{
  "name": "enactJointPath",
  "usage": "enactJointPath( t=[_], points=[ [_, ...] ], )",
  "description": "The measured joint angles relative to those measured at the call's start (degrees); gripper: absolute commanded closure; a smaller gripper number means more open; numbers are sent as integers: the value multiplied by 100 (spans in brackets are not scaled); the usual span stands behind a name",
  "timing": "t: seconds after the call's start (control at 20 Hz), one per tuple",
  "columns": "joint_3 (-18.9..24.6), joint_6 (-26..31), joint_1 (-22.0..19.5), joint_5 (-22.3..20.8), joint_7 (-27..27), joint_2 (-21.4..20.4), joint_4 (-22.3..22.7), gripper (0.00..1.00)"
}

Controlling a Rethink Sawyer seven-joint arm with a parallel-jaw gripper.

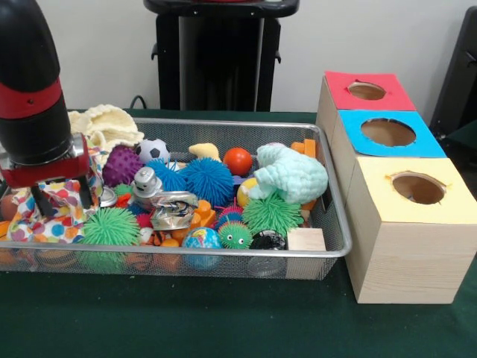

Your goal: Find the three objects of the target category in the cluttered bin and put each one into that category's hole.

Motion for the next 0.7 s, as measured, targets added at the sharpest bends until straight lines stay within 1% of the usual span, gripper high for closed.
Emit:
enactJointPath(
  t=[0.35, 0.7],
  points=[
    [2, 45, 52, 8, -19, -262, -33, 0],
    [2, 45, 65, 3, -19, -226, -158, 0]
  ],
)
